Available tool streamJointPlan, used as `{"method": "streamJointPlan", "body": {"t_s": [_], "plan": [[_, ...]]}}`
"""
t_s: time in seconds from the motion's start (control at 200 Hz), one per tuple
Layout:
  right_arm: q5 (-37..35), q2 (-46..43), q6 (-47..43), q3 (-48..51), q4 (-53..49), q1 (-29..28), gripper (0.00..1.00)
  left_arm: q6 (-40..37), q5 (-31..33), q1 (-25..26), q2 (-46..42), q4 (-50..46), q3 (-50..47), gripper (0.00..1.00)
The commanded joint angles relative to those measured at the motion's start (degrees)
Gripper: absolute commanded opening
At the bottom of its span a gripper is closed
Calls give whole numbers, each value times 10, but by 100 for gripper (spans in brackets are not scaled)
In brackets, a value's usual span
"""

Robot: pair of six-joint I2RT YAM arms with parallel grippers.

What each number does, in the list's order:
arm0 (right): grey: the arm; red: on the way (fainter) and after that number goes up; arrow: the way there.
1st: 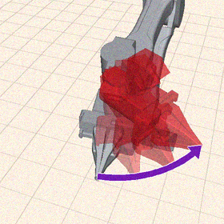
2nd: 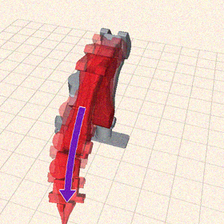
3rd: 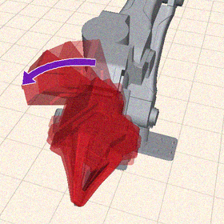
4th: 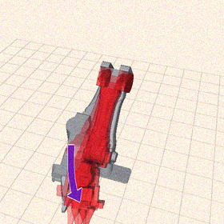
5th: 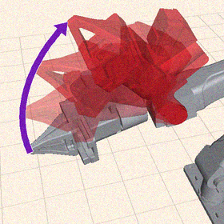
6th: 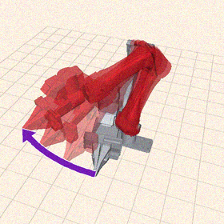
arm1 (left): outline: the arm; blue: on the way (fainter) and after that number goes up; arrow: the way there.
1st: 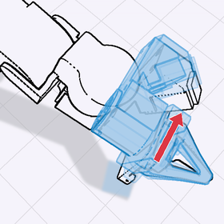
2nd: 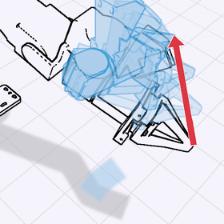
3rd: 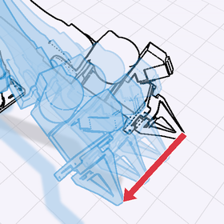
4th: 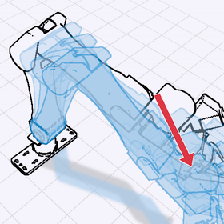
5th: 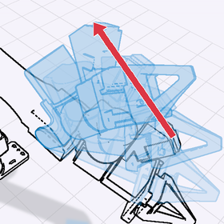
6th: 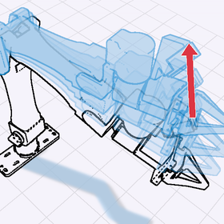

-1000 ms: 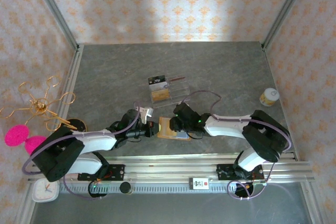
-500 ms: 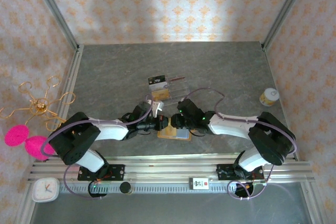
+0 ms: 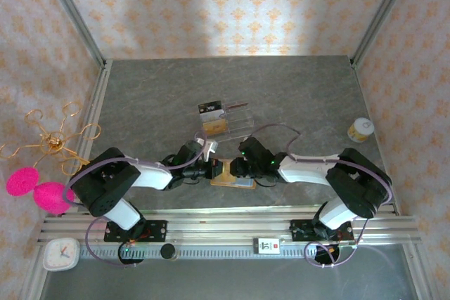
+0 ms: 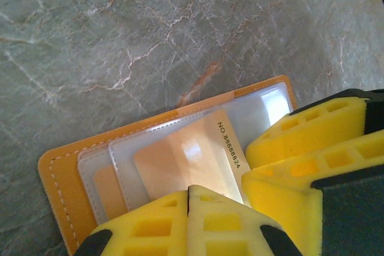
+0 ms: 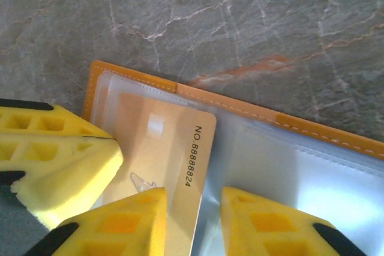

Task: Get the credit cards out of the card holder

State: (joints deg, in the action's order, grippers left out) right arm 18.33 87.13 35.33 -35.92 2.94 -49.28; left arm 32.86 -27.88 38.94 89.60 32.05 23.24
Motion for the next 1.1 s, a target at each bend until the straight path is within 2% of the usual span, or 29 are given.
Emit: {"method": "streamJointPlan", "body": {"t_s": [0.0,0.21,0.39,0.486,0.631,1.001,1.091], "plan": [[33,11,3,21,16,2,27,4,3,-7,18,-26,-40,0],[56,24,1,11,39,2,19,22,-16,-6,22,-10,-45,0],[31,2,17,25,36,11,0,19,-12,-6,14,-18,-47,0],[30,-22,31,42,32,29,0,20,-14,-6,10,-17,-46,0],[66,-51,55,68,33,61,0,20,-18,-6,4,-17,-44,0],[-10,-152,5,67,-84,70,0,16,-29,-11,-16,-11,-31,0],[8,-164,-4,69,-84,70,0,12,-35,-15,-33,-17,-28,0]]}}
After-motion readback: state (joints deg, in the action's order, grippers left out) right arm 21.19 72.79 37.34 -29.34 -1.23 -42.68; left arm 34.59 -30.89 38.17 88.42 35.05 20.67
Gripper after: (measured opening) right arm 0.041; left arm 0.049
